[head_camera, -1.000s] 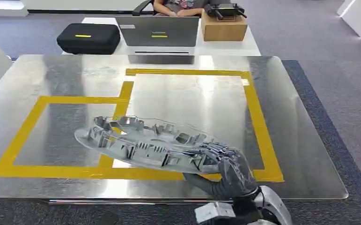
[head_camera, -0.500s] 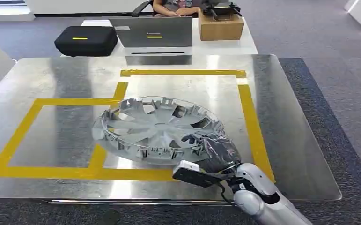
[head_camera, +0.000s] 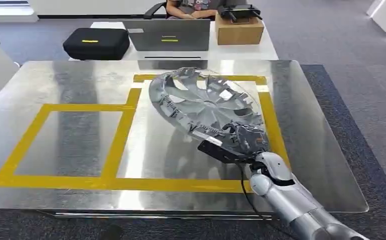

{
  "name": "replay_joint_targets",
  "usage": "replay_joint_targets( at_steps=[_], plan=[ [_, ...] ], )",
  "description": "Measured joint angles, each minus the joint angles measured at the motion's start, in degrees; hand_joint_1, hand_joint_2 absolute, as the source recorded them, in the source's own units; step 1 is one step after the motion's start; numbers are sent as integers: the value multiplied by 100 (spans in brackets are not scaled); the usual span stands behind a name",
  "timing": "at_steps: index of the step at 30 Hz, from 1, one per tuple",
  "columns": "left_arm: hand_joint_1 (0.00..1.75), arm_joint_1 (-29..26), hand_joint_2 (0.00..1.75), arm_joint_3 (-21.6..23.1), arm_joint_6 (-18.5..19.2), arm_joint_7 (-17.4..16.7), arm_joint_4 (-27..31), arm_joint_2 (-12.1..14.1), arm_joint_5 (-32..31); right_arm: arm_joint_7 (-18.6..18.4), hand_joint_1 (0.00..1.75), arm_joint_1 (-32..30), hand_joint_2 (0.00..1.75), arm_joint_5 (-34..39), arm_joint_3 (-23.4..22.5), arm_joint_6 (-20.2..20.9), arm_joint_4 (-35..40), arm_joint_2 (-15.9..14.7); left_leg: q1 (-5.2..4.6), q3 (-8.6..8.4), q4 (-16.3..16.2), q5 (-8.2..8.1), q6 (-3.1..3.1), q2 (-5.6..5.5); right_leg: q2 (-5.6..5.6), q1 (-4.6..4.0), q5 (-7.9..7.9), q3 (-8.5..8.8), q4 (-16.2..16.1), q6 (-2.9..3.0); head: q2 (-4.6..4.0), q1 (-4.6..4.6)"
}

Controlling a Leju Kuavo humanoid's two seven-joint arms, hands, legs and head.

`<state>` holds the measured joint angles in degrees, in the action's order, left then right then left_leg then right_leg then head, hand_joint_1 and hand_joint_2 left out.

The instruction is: Take the parts from the cabinet and place them on the table.

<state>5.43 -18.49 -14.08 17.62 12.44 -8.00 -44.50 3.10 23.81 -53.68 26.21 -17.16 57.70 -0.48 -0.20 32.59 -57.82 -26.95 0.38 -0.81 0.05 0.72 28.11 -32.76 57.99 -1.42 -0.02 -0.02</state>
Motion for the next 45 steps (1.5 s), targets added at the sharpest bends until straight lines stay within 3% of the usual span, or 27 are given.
replay_joint_targets(
  at_steps=[6,17,25,30,36,40,45],
  plan=[
    [0,-37,175,-68,-37,-33,0,24,2,75,175,151,175,-201,0,-85,-393,74,-1,1,-6,-2,4,-2,-2,1,-5,8,-7,-7,0,2],
    [0,-68,175,-162,-68,11,0,46,-42,345,175,76,175,-232,18,-52,-332,79,-6,1,-8,-4,6,-1,-1,3,-5,4,-7,-8,0,2],
    [0,-131,175,-323,-111,158,0,59,22,778,175,-627,175,328,-9,411,945,-59,-5,1,-8,-20,9,1,12,2,1,-2,-7,-3,0,2],
    [0,-143,175,-383,-116,179,0,70,35,923,175,-909,175,505,-13,476,1430,-133,-6,2,-8,-23,9,1,11,2,4,-2,-8,-5,0,2],
    [0,-213,175,-474,-179,247,-2,83,44,1194,175,-1600,175,798,-55,466,2554,-293,-6,4,-8,-30,11,0,7,3,13,-2,-9,-10,0,4],
    [0,-227,175,-503,-188,267,-2,87,-11,1189,175,-1916,175,741,-50,477,3083,-420,-6,7,-8,-36,18,0,5,3,17,-2,-10,-12,0,2],
    [0,-225,175,-531,-208,223,0,87,-127,970,175,-2008,175,301,-30,446,3226,-509,-6,7,-8,-36,19,1,3,3,17,-2,-10,-12,0,2]
  ],
)
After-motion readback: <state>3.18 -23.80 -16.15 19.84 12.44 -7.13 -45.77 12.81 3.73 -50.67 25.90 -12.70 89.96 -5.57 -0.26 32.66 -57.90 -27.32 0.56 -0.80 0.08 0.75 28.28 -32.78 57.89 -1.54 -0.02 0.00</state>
